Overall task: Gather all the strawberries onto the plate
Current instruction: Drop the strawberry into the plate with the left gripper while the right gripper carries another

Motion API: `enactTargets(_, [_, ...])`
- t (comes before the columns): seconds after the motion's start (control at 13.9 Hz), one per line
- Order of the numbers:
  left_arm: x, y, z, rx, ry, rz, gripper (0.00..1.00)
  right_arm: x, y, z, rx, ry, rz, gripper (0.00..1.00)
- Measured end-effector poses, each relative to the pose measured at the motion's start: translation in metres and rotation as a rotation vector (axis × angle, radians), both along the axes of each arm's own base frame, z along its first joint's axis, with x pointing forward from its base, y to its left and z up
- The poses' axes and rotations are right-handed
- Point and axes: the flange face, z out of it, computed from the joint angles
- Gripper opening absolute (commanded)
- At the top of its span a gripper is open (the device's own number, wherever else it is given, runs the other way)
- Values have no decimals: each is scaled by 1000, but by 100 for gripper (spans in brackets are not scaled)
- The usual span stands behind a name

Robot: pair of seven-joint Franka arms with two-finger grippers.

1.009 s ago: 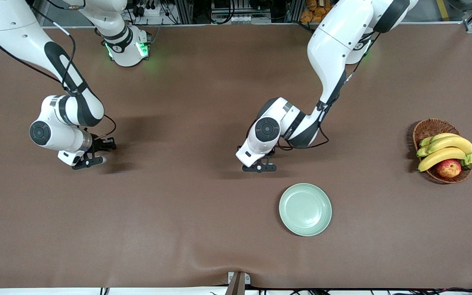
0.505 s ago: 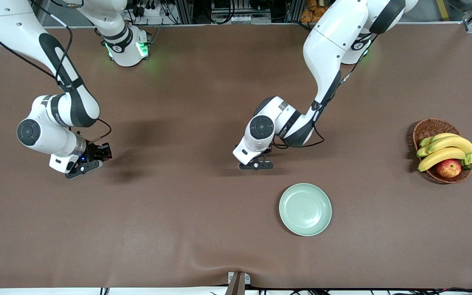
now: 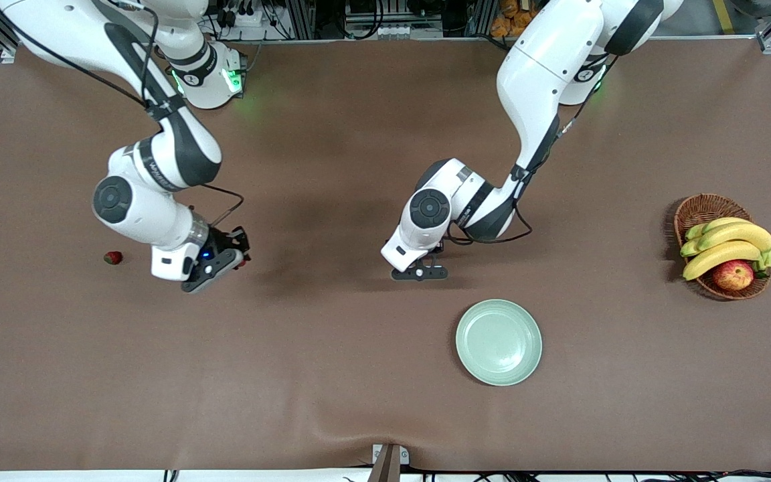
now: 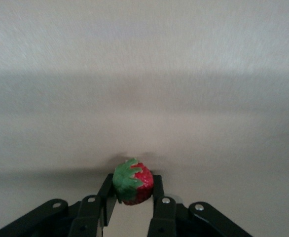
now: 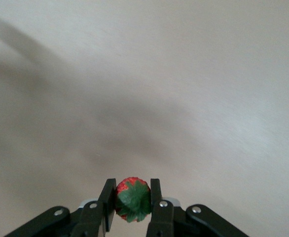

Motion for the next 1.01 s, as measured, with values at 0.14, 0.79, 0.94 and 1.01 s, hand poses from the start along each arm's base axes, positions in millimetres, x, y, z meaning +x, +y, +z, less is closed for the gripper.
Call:
enactTargets(0.14, [21, 20, 19, 10, -32, -8, 0, -2, 13, -1, 6, -9, 2, 0])
enactTargets(0.79, [124, 186, 66, 1, -89, -128, 0, -28, 158, -21, 176, -150, -2, 0])
enactTargets(0.94, [131, 196, 69, -3, -102, -145, 0, -27, 203, -35, 239, -161, -14, 0])
enactTargets(1.01, [132, 193, 69, -9, -114, -149, 0, -26, 225, -44, 265, -158, -16, 0])
